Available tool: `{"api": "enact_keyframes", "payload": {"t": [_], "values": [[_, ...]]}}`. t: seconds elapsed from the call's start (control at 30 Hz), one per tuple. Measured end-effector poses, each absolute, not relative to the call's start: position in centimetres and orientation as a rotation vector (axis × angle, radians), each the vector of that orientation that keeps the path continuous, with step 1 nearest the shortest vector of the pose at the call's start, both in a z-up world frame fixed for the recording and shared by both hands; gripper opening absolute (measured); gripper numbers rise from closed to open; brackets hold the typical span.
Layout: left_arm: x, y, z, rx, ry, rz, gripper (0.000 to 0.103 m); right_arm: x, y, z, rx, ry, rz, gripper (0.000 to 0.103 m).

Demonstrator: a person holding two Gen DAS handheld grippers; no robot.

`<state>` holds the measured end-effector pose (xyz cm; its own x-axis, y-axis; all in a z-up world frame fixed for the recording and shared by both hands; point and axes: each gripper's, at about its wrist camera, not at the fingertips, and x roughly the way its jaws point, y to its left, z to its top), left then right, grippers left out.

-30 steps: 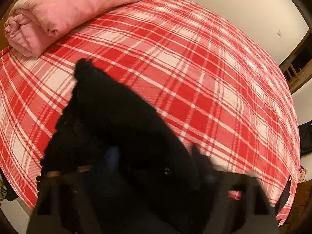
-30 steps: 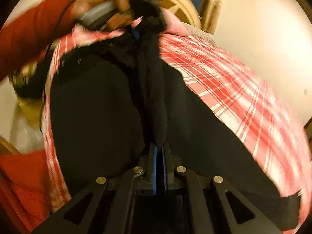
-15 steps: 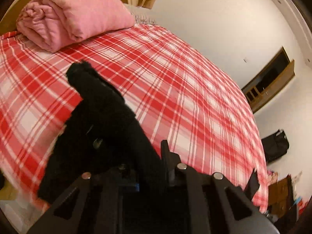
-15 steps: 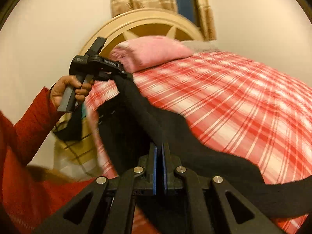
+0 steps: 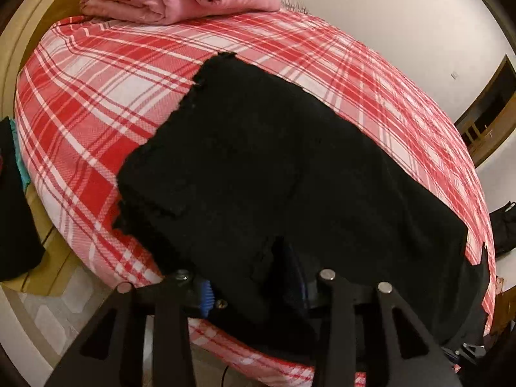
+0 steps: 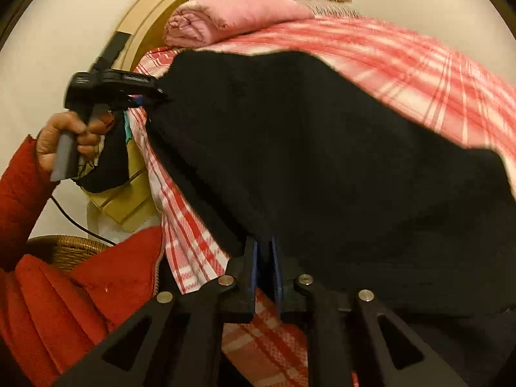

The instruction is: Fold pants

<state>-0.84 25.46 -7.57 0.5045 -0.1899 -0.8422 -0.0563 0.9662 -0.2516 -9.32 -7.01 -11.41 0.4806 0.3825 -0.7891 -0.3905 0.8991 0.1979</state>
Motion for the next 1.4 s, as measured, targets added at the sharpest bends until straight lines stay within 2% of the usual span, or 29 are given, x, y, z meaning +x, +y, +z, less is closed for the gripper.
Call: {"api": "enact_keyframes", "payload": {"t": [0.03,0.07,0.13,0.23,0.27,0.3,0.37,0.4,0.53,0.73,0.83,1.0,1.13,1.3,1.4], "values": [[-1.0,25.5,-7.3,-0.237,1.040,-0.076,0.047,-9.3,-7.3,-11.3,0.007,0.956,0.478,0.011],[-1.1,25.5,-7.1,-0.187,1.037,-0.045,0.057,-9.2,-7.7,-11.1,0.030,0.962,0.490,0.012],[-1.3,26.0,-7.0,-0.108,1.046,0.034,0.066,-8.6,-8.5,-10.3,0.083,0.978,0.522,0.014],[-1.9,28.1,-6.0,-0.081,1.041,0.113,0.067,-8.0,-10.0,-8.1,0.152,0.966,0.582,0.030],[-2.2,28.6,-5.6,-0.094,1.028,0.127,0.067,-7.9,-10.5,-7.1,0.162,0.936,0.598,0.041],[-2.5,29.3,-4.7,-0.115,0.990,0.160,0.067,-7.6,-11.2,-5.9,0.173,0.896,0.605,0.056],[-2.9,29.6,-3.2,-0.127,0.912,0.203,0.067,-6.7,-12.7,-3.6,0.220,0.802,0.611,0.072],[-2.6,29.1,-2.4,-0.126,0.874,0.197,0.067,-5.8,-13.6,-2.7,0.252,0.754,0.612,0.074],[-1.0,26.1,-2.3,-0.116,0.845,0.100,0.067,-0.7,-15.3,-2.2,0.295,0.679,0.584,0.074],[-0.7,21.1,-5.9,-0.026,0.860,0.073,0.067,5.5,-12.3,-7.2,0.258,0.851,0.606,0.074],[-1.1,20.6,-8.2,0.009,0.911,0.104,0.068,4.8,-11.6,-9.1,0.297,0.914,0.660,0.074],[-2.3,20.9,-8.3,-0.023,0.867,0.117,0.072,0.4,-9.0,-8.3,0.272,0.902,0.781,0.074],[-2.2,20.4,-8.4,-0.021,0.863,0.130,0.075,-0.8,-6.7,-9.4,0.193,0.963,0.759,0.074],[-2.4,20.9,-8.8,-0.034,0.856,0.126,0.080,2.1,-10.5,-7.0,0.270,0.834,0.658,0.074],[-2.6,21.2,-9.0,-0.062,0.858,0.136,0.084,5.2,-11.7,-6.9,0.257,0.828,0.609,0.074]]}}
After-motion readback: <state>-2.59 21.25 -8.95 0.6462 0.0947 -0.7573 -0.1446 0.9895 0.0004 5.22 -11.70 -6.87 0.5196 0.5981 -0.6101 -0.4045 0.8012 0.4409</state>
